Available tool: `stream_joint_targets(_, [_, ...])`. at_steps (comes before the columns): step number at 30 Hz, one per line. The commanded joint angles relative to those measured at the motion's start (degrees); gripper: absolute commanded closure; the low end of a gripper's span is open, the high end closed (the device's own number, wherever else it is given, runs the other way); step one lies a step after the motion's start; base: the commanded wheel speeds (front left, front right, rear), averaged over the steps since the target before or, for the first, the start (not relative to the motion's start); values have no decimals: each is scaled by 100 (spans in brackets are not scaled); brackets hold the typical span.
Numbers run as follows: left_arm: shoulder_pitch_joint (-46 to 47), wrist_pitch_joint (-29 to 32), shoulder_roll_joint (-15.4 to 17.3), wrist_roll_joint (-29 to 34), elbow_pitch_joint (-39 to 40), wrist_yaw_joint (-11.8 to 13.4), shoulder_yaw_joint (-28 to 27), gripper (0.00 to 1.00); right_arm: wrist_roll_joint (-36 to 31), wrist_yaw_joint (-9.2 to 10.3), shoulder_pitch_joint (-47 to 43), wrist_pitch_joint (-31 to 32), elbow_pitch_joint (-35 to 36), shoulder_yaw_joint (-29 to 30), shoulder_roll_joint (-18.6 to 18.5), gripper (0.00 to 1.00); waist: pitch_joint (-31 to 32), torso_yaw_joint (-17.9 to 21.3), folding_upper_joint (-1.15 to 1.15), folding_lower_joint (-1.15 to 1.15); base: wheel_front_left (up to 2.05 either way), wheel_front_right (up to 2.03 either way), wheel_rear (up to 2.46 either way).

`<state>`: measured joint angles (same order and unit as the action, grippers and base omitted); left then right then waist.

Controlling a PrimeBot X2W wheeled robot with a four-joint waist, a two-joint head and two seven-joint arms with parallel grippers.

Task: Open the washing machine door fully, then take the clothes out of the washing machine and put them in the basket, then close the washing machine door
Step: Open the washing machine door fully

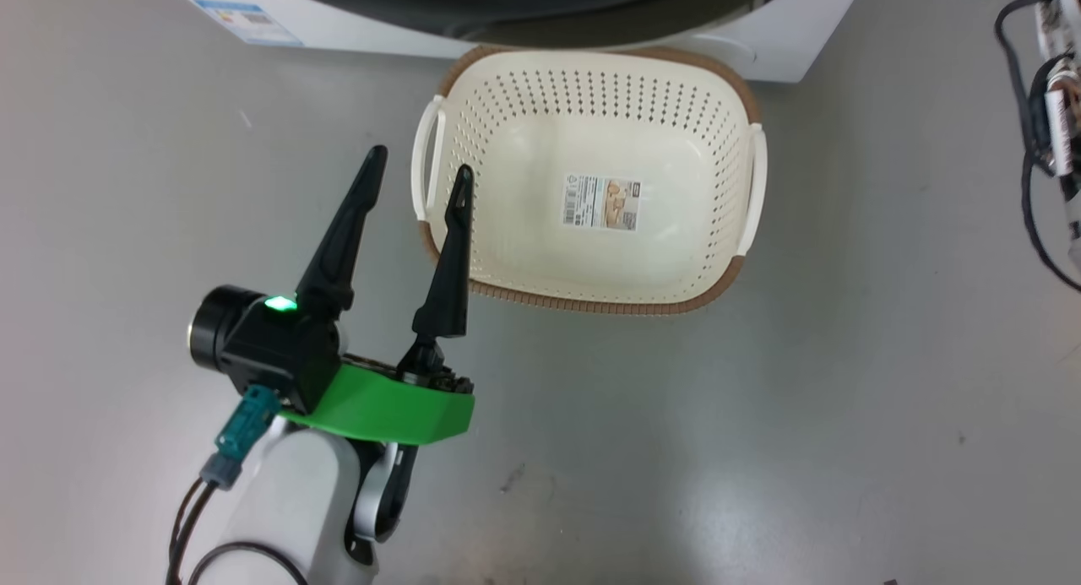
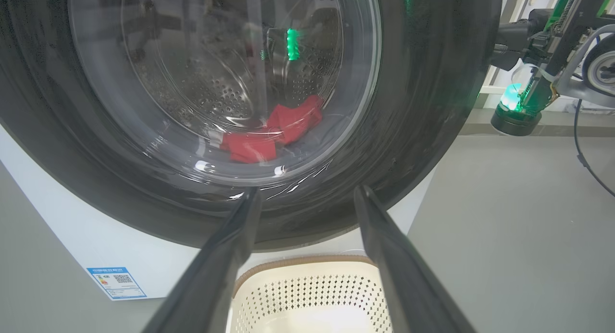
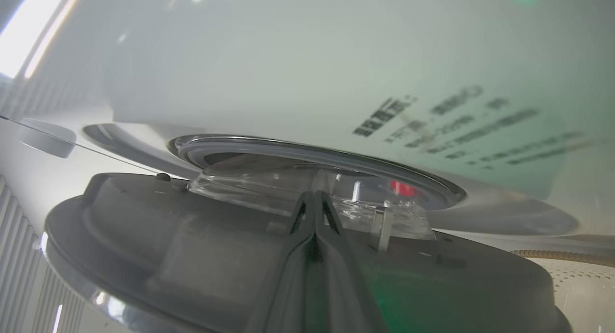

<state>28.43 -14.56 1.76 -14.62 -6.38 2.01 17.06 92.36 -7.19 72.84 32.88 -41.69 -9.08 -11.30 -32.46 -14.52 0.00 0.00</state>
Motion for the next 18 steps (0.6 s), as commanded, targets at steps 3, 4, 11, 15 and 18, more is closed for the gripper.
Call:
stream_joint_targets(3, [-73, -44, 111, 1, 72, -34, -191, 0, 35, -30, -232, 92, 205, -98, 264, 100, 210, 48, 0, 0, 0, 0, 0])
stream_joint_targets(4, [-90, -44, 111, 2, 65, -40, -203, 0, 40, -30, -276, 99, 205, -96, 279, 100, 250, 53, 0, 0, 0, 0, 0])
stream_joint_targets(11, [-228, -44, 111, 35, -6, -65, -314, 0, 84, -30, -622, 203, 252, -118, 413, 100, 540, 139, 0, 0, 0, 0, 0])
stream_joint_targets(15, [-316, -44, 111, 60, -72, -66, -364, 0, 82, -30, -826, 259, 286, -157, 484, 100, 712, 201, 0, 0, 0, 0, 0])
stream_joint_targets(18, [-380, -44, 111, 72, -109, -57, -395, 0, 48, -30, -961, 289, 322, -200, 516, 100, 816, 242, 0, 0, 0, 0, 0])
